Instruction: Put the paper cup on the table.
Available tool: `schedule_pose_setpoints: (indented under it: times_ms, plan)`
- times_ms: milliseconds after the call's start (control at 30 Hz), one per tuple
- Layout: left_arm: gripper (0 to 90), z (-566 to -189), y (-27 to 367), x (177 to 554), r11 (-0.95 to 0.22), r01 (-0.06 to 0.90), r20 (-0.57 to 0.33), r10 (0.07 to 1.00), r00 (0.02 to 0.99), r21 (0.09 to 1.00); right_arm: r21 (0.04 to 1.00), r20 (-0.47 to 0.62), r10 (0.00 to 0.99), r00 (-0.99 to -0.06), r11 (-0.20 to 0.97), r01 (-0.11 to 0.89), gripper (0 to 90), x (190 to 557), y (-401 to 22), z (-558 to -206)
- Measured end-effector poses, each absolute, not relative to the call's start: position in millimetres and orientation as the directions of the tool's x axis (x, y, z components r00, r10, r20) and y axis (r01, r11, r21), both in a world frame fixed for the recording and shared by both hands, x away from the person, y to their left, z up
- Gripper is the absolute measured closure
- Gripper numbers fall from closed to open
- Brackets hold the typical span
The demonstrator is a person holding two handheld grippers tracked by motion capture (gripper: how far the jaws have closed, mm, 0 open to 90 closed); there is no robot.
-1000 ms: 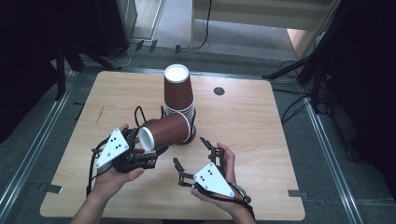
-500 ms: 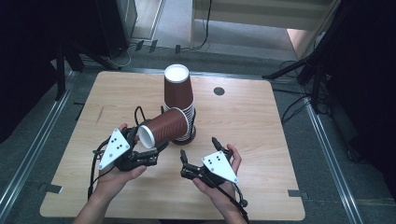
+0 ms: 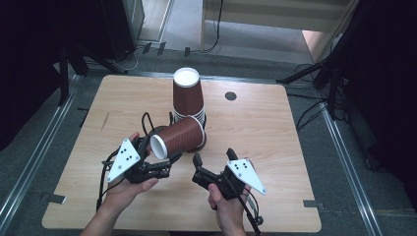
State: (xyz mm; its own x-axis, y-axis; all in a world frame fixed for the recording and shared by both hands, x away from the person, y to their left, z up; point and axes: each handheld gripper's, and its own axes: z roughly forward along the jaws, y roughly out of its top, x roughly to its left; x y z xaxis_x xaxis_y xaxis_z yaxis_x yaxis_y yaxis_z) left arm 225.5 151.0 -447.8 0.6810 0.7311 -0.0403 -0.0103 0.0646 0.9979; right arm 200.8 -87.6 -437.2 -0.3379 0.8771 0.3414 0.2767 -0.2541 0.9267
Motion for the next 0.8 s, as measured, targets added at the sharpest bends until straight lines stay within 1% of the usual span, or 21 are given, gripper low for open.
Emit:
schedule_pose_setpoints:
  times_ms: [100, 200, 367, 500, 600, 667, 800]
  plan:
    - [21.7, -448.3, 149.2, 224.8, 0.071, -0.007, -0.047, 0.727, 0.685, 0.997, 0.906, 0.4, 0.85, -0.343, -0.309, 0.291, 0.0, 194.8, -86.7, -431.4]
    - [21.7, -448.7, 145.9, 222.9, 0.07, -0.015, -0.04, 0.722, 0.691, 0.997, 0.887, 0.438, 0.832, -0.341, -0.338, 0.315, 0.0, 190.5, -84.6, -431.4]
    - [21.8, -452.4, 138.0, 220.1, 0.063, -0.019, -0.032, 0.715, 0.699, 0.998, 0.821, 0.552, 0.78, -0.295, -0.446, 0.357, 0.0, 188.1, -88.3, -432.7]
    - [21.8, -457.5, 131.2, 219.3, 0.094, -0.032, -0.044, 0.702, 0.711, 0.995, 0.758, 0.636, 0.728, -0.257, -0.527, 0.384, 0.0, 186.1, -91.7, -433.5]
    - [21.9, -460.8, 126.3, 218.3, 0.087, -0.037, -0.035, 0.699, 0.715, 0.996, 0.678, 0.72, 0.661, -0.211, -0.607, 0.415, 0.0, 186.7, -94.8, -435.4]
    - [21.9, -462.8, 123.0, 217.6, 0.07, -0.037, -0.022, 0.696, 0.718, 0.997, 0.599, 0.787, 0.59, -0.181, -0.66, 0.453, 0.0, 188.6, -96.4, -437.8]
    - [22.0, -465.4, 118.1, 216.1, 0.06, -0.036, -0.016, 0.691, 0.723, 0.998, 0.473, 0.866, 0.488, -0.11, -0.727, 0.498, 0.0, 194.5, -97.0, -444.8]
